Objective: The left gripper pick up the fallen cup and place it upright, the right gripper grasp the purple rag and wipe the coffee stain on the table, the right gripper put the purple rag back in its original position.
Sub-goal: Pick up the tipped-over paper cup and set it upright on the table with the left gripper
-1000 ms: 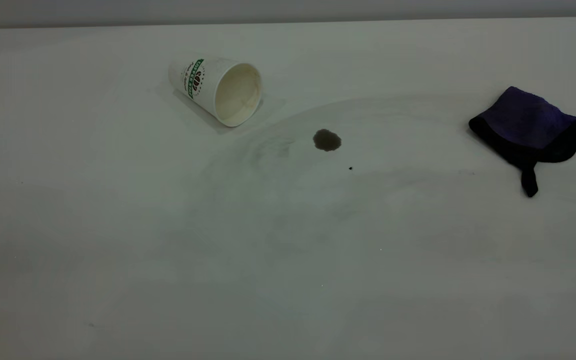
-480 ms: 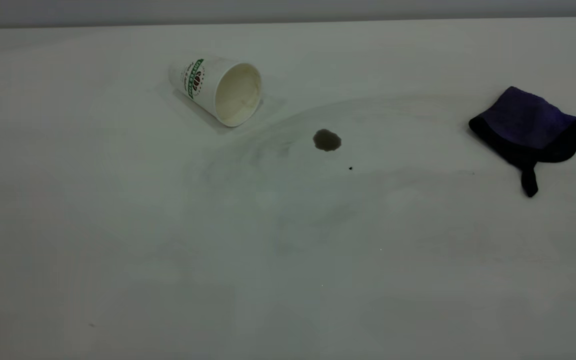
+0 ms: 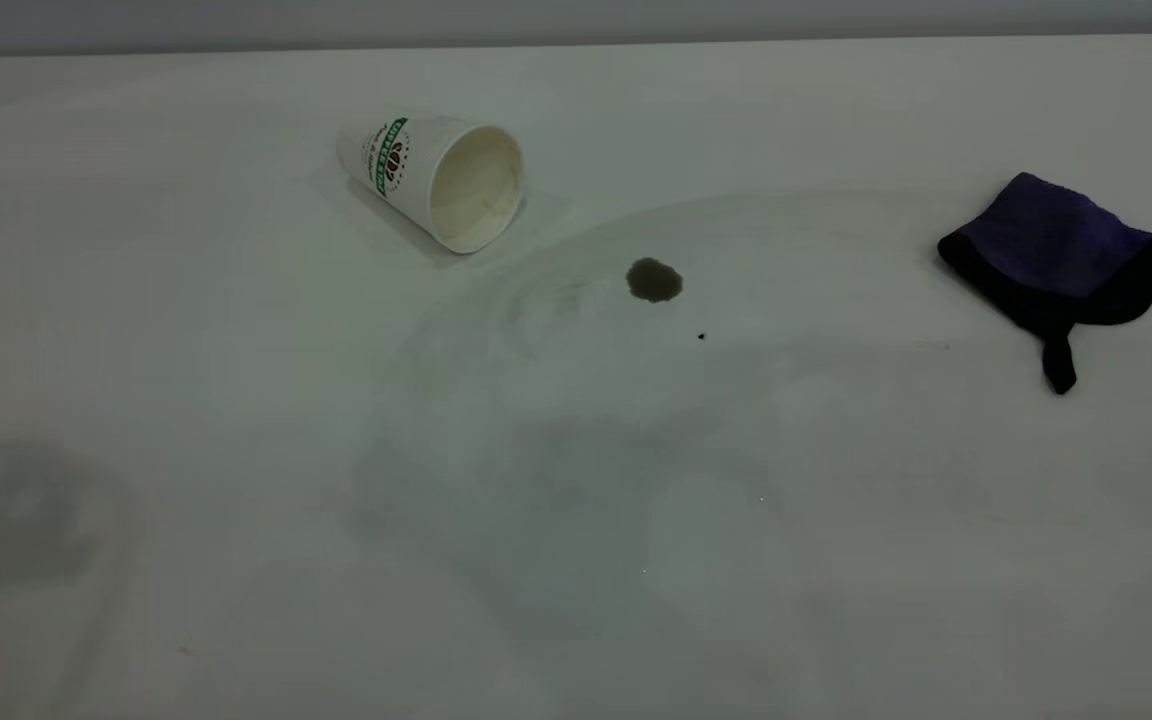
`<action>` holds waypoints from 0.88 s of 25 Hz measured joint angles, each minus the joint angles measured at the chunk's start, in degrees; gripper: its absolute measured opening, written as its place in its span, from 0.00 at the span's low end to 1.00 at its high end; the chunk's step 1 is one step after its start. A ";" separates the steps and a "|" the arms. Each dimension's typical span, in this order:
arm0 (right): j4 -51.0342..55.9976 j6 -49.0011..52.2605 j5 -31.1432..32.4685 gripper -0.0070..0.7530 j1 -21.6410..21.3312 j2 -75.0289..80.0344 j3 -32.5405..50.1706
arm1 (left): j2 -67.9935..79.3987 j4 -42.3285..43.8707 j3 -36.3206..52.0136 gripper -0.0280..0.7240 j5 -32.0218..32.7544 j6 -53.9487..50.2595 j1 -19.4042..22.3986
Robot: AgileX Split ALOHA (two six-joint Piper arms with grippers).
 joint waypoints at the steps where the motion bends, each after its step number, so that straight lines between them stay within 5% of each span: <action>1: 0.00 0.00 0.00 0.32 0.00 0.00 0.00 | 3.11 0.81 -1.40 0.97 -1.04 -0.43 -1.78; 15: 0.00 0.05 0.00 0.32 0.00 0.00 0.00 | 48.21 26.64 -27.54 0.95 2.19 -26.44 -26.50; 22: 0.00 0.05 0.00 0.32 0.00 0.00 0.00 | 64.29 39.85 -38.45 0.93 9.50 -36.30 -32.42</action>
